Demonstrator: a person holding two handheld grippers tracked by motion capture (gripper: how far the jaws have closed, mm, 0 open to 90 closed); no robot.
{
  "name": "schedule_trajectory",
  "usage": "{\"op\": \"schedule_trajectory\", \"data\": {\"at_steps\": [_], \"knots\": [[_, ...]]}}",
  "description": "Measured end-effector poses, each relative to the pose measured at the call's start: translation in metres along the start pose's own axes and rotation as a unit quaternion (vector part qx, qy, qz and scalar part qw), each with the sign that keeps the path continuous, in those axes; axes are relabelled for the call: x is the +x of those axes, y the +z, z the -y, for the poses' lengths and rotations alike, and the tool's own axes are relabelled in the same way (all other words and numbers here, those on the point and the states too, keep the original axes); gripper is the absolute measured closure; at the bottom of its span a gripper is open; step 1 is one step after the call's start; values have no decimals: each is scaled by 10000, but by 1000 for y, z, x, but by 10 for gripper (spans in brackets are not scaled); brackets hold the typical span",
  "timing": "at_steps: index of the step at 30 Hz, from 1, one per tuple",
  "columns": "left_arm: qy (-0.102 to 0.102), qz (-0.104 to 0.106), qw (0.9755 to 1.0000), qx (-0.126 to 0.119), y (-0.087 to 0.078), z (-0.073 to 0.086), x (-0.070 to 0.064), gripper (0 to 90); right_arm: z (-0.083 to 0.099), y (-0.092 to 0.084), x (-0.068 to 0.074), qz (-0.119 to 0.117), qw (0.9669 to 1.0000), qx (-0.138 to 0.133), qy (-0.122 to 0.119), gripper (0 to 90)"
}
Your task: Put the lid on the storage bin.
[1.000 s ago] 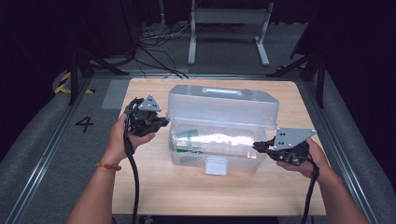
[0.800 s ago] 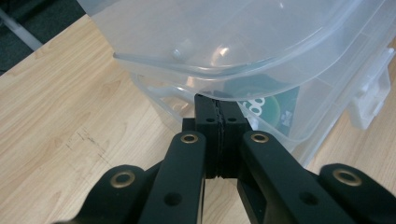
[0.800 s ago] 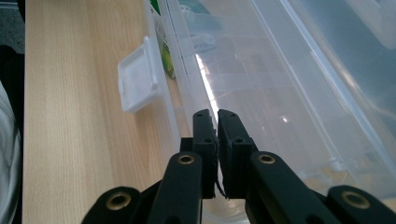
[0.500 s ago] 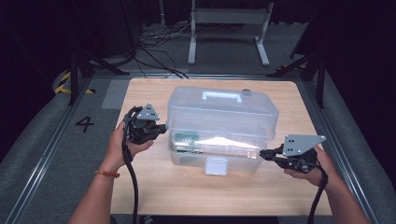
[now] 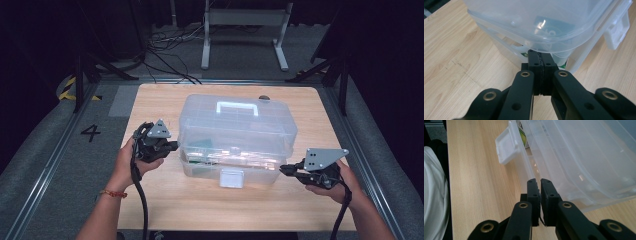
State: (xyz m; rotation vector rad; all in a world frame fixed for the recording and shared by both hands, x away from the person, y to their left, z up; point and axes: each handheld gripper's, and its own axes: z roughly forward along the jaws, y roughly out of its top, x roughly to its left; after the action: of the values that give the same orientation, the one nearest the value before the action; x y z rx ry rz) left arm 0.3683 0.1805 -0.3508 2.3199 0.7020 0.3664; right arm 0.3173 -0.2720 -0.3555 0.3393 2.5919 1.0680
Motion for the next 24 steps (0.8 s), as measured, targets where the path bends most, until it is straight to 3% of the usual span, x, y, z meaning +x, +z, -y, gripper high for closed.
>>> {"op": "schedule_trajectory", "data": {"at_steps": [6,12,16,24], "knots": [[-15,65,10000,60,5,9,-4,895,6,6,2,0,9999,93,73,856],[12,8,9996,287,10,20,-5,894,10,10,4,-11,9998,157,92,844],[-104,160,9998,116,9,27,-5,895,14,13,4,-5,9996,232,144,828],[116,-83,9995,288,11,41,-13,845,23,13,5,70,9993,278,234,778]]}}
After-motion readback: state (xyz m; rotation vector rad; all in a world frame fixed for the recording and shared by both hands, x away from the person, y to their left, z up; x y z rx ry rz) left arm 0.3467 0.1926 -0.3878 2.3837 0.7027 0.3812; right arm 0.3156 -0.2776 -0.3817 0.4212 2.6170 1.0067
